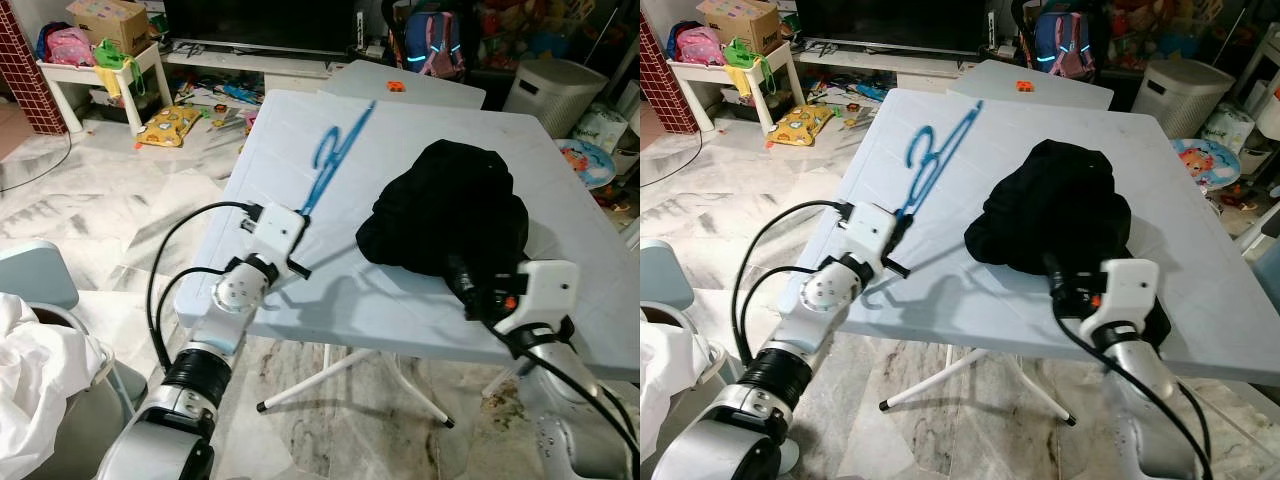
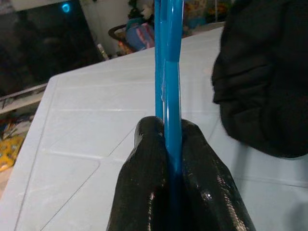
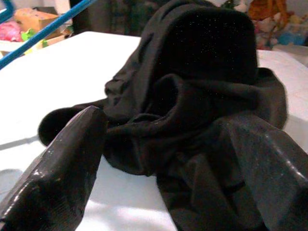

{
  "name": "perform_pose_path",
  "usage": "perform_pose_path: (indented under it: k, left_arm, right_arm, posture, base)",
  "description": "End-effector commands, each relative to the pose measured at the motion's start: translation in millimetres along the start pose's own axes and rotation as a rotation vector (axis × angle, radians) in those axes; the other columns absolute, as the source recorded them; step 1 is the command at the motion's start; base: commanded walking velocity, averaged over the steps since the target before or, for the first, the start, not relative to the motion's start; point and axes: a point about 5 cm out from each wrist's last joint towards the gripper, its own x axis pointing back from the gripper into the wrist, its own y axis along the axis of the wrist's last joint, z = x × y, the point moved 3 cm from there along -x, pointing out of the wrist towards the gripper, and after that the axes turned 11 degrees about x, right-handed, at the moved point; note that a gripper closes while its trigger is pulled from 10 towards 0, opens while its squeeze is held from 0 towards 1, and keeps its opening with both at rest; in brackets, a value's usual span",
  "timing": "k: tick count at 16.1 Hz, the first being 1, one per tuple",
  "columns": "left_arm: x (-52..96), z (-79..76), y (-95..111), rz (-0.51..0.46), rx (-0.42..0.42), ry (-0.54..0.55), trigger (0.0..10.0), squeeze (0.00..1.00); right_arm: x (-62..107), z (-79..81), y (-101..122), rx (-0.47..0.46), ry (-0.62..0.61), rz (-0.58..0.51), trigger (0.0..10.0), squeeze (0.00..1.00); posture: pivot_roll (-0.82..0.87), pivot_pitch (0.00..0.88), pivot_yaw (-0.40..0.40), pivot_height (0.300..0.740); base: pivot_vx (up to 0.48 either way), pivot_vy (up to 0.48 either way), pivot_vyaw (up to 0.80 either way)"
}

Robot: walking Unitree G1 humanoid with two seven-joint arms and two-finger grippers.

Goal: Hang hanger

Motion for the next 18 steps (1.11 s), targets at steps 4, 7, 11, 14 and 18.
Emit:
perform_pose_path:
  k: [4,7,11,14,18]
  left_arm:
    - [-6.0,-3.7,16,-0.054,-0.032,-0.011,10.0,0.00]
    - [-7.5,-4.8,17,-0.058,-0.038,-0.015,10.0,0.00]
    - [-8.0,-7.3,18,-0.063,-0.041,-0.019,10.0,0.00]
    - [-8.5,-7.7,18,-0.064,-0.046,-0.023,10.0,0.00]
    - [-6.7,-12.4,16,-0.061,-0.065,-0.051,10.0,0.00]
  right_arm:
    - [-2.1,0.4,6,0.011,-0.001,-0.014,10.0,0.01]
    - [-2.7,2.0,6,0.016,0.002,-0.014,10.0,0.01]
    - [-3.0,3.4,4,0.018,0.002,-0.009,10.0,0.01]
    - [-4.1,4.1,4,0.021,0.004,-0.007,10.0,0.01]
    - [-4.5,1.1,4,0.038,-0.004,-0.006,10.0,0.00]
  posture:
    - [0.05,0.000,-0.053,0.740]
    - [0.04,0.000,-0.050,0.740]
    - [0.04,0.000,-0.050,0.740]
    - [0.04,0.000,-0.051,0.740]
    - [0.04,0.000,-0.051,0.740]
  base:
    - [-0.252,0.000,0.00]
    - [-0.257,0.000,0.00]
    - [-0.286,0.000,0.00]
    - [-0.292,0.000,0.00]
    - [-0.286,0.000,0.00]
